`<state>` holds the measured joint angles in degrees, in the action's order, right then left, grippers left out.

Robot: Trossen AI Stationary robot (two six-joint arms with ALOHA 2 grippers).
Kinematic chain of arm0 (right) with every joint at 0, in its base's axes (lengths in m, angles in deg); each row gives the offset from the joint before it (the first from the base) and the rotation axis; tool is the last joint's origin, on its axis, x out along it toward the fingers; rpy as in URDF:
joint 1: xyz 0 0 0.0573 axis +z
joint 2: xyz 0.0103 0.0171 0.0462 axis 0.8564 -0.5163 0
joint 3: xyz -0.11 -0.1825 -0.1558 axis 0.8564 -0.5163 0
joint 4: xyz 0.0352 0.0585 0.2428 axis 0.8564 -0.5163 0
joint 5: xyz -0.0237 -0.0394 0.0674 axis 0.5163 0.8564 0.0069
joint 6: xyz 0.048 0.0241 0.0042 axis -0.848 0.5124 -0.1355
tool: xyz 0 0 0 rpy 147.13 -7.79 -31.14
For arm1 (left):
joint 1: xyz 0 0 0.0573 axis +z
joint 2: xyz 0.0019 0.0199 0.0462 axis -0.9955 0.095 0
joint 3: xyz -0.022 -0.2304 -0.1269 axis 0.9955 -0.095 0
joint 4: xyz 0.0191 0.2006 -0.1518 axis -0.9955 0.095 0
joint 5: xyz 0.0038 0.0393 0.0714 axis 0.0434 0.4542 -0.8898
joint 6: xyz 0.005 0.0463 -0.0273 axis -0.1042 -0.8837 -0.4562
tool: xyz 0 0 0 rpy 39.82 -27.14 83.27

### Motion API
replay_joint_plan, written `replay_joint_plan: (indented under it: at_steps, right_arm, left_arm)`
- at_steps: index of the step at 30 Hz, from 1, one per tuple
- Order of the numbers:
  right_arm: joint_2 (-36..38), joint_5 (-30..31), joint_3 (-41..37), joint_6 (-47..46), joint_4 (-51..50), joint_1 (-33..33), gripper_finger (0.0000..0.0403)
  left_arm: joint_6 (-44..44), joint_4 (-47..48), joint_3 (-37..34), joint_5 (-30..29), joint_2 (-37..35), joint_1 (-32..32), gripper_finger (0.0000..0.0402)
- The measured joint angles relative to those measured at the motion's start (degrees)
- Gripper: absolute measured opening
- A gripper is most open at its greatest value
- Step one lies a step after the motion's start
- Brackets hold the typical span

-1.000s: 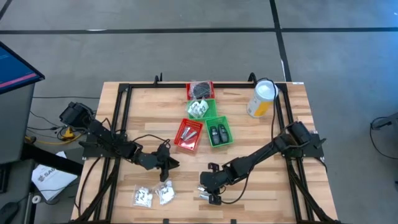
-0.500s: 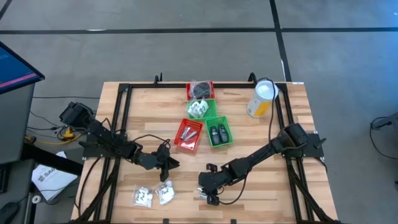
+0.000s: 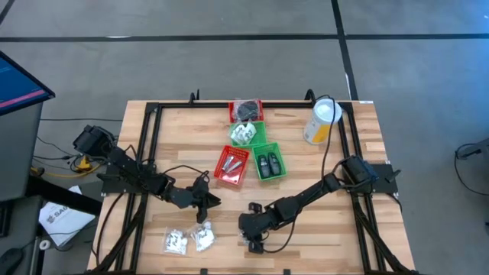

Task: Pick & Place Travel size toiletries
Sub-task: Put the silver nail cutter into the bottom red bin

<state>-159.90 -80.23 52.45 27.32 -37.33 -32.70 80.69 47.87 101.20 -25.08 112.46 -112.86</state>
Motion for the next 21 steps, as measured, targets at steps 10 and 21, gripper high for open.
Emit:
replay_joint_plan:
  at_steps: [10, 21]
  right_arm:
    - [-0.1, 2.6, -0.1, 0.0, -2.6, 0.2, 0.0084]
    - [0.8, 2.7, -0.2, 0.6, -4.2, 0.3, 0.0039]
  left_arm:
    - [0.0, 0.0, 0.0, 0.0, 0.0, 0.0, 0.0058]
    - [0.0, 0.0, 0.0, 0.0, 0.0, 0.0, 0.0058]
